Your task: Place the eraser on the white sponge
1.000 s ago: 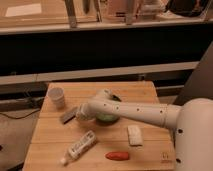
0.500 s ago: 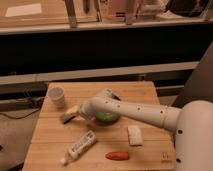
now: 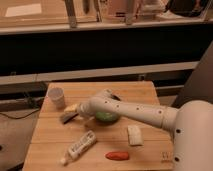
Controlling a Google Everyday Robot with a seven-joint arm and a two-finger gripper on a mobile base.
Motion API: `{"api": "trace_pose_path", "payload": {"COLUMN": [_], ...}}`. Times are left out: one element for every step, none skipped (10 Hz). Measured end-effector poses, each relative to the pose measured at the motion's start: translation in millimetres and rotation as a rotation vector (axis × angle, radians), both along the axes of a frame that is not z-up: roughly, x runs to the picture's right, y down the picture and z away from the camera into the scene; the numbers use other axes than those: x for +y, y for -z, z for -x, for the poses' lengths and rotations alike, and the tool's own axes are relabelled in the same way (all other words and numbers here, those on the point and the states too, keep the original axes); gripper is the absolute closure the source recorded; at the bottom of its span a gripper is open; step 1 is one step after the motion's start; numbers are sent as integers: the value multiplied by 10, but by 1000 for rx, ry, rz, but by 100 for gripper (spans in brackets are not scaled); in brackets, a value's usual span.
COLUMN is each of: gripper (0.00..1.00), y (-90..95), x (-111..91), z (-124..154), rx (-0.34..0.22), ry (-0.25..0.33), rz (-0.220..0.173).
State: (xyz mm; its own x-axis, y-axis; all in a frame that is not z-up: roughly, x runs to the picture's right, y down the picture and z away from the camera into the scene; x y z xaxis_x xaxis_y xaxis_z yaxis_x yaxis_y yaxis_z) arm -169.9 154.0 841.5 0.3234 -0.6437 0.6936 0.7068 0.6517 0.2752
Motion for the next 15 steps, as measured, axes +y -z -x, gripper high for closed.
{"api": "trace_pose_path", "payload": {"gripper": [20, 20, 20, 20, 20, 20, 20, 20, 20, 20, 20, 20, 20, 20, 20], "y": [-10, -8, 7, 47, 80, 117, 126, 112, 96, 72, 39, 18, -10, -39, -63], "x": [-7, -28, -48, -109, -151, -214, -261, -292, -301, -313, -313, -310, -299, -292, -273], "z": [85, 121, 167, 214, 249, 295, 330, 358, 370, 373, 367, 369, 359, 351, 361], "rx": [23, 46, 68, 100, 121, 150, 181, 216, 236, 253, 270, 279, 296, 321, 349], "ry": [-22, -32, -38, -49, -56, -71, -98, -137, -163, -196, -232, -260, -291, -314, -314], "rz": [21, 30, 43, 64, 78, 100, 138, 189, 224, 264, 307, 339, 375, 404, 417]}}
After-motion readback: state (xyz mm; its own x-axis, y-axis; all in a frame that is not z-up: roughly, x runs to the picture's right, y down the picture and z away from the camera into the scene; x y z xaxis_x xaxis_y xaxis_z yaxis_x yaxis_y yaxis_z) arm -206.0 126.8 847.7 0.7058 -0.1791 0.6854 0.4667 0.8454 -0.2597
